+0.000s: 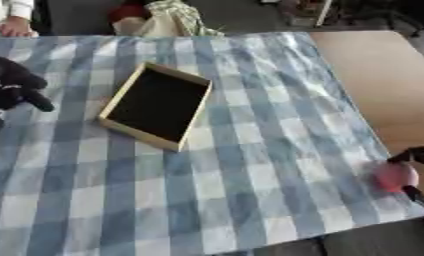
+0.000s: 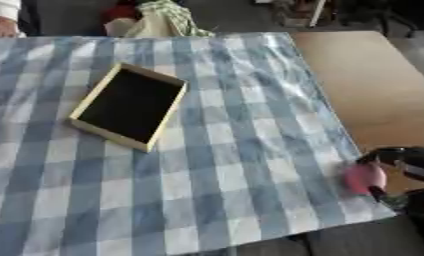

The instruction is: Pick up objects on the table and place them in the box.

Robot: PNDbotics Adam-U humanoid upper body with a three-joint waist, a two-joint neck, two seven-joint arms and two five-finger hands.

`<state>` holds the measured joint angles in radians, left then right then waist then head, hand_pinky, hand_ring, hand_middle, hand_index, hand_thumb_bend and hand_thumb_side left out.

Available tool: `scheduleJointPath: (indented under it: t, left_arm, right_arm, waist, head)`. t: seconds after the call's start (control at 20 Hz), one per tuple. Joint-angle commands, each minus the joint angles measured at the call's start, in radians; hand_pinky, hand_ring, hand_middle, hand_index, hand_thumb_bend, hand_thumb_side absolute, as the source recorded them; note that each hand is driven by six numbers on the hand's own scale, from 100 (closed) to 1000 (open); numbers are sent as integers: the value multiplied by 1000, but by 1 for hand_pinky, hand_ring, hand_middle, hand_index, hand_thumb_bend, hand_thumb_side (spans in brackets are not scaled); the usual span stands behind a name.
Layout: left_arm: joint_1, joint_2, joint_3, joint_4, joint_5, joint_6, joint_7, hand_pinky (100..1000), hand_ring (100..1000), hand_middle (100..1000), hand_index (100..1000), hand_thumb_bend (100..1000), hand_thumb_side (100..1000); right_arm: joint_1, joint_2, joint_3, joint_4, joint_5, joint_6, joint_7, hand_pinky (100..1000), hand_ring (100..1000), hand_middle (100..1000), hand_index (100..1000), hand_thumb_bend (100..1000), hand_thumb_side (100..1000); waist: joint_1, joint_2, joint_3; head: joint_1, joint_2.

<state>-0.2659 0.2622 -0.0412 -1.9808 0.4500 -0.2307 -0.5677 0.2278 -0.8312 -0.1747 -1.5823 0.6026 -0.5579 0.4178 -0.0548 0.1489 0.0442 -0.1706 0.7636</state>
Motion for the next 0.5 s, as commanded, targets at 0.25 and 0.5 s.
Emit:
scheduleJointPath:
  t: [0.25,0.5]
  left_arm:
    - [-13,3,-4,-19,1,6,-6,609,731,700,779,100,601]
    - [-11,0,-5,-19,2,9,-11,607,728,697,776,100,602]
  right_arm:
    - [-15,-29,2,2,53,25,-41,871,844,666,870,152,538]
    - [-27,-32,15,-1,91,54,-113,839,757,565,796,213,449]
  waist:
    - [1,-6,-1]
    - [3,-4,-1]
  head:
    - [-12,6]
    - [-15,6]
